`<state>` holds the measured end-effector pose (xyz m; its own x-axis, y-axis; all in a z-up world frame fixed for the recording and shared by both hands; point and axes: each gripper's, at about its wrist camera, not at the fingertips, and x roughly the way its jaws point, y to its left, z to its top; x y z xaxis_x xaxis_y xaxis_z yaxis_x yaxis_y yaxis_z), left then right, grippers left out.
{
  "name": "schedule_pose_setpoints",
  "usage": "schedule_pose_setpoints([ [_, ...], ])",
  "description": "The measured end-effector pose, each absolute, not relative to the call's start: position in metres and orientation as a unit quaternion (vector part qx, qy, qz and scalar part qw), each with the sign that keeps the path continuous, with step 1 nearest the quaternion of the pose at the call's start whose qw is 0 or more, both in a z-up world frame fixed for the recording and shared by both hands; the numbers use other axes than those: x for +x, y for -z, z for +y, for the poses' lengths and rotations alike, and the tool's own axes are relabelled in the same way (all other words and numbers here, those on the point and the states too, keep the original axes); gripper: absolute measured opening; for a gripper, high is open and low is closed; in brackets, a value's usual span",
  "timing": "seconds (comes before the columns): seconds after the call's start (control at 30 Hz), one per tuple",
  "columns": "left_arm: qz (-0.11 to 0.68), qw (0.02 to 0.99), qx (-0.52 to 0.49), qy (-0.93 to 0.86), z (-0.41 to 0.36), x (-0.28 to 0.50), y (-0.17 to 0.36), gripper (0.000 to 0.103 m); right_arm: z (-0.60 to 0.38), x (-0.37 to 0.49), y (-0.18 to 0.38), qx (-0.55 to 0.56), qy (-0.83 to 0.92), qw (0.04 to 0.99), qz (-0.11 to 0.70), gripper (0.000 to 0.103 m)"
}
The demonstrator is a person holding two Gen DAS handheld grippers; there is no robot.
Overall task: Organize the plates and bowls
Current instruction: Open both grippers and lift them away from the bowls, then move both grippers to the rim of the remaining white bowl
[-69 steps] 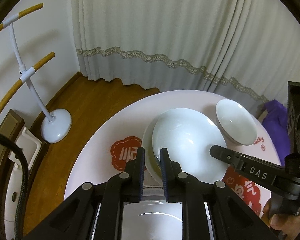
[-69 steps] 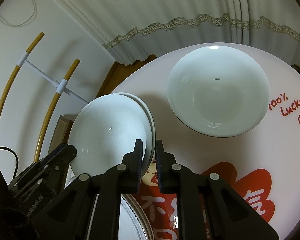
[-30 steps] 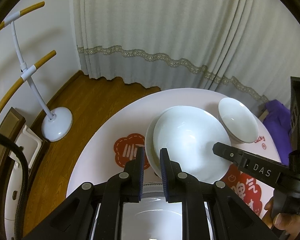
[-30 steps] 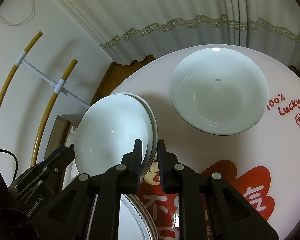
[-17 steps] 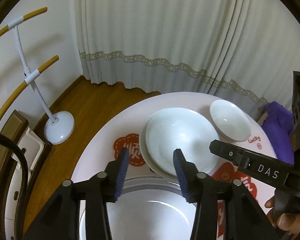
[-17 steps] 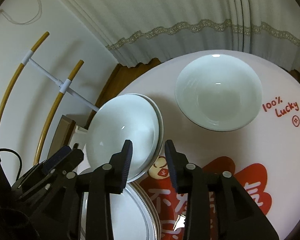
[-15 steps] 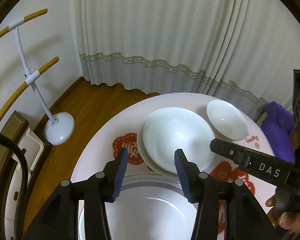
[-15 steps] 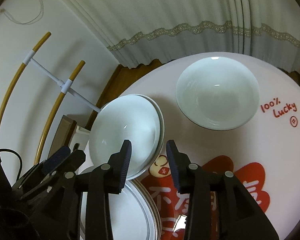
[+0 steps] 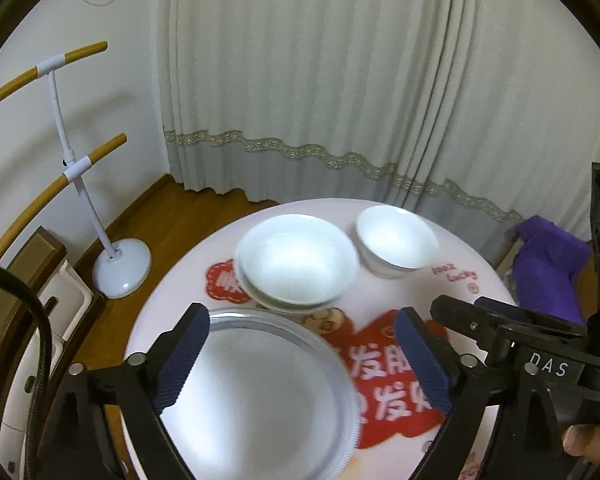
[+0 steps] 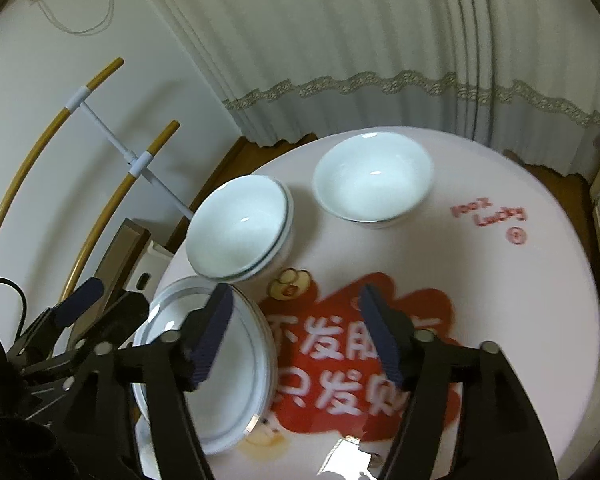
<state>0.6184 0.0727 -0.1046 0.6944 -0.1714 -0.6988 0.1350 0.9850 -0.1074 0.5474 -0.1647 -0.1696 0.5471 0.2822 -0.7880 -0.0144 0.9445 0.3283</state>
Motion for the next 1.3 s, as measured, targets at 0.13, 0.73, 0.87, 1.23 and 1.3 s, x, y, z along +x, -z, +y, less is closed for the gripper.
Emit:
schedule_pose_setpoints([
  [0.13, 0.383, 0.920, -0.034, 0.082, 0.057, 0.596, 0.106, 0.092, -0.183, 0.534, 0.162, 0.136, -0.079, 0.871, 0.466, 0.079],
  [0.73, 0.410, 0.907, -0.048, 0.081, -0.014, 0.639, 0.121, 0.092, -0.271, 0.534, 0.174, 0.134, -0.044, 0.870, 0.473, 0.080],
  [0.87, 0.417, 0.903, -0.039, 0.100, -0.024, 0.665, 0.116, 0.092, -0.278, 0.552, 0.177, 0.136, -0.047, 0.869, 0.473, 0.080],
  [1.23, 0.442, 0.891, 0.057, 0.084, -0.042, 0.763, 0.102, 0.088, -0.271, 0.627, 0.195, 0.162, -0.060, 0.854, 0.491, 0.080],
  [1.3, 0.454, 0.886, 0.063, 0.068, -0.044, 0.785, 0.109, 0.085, -0.273, 0.640, 0.202, 0.170, -0.056, 0.848, 0.499, 0.080],
])
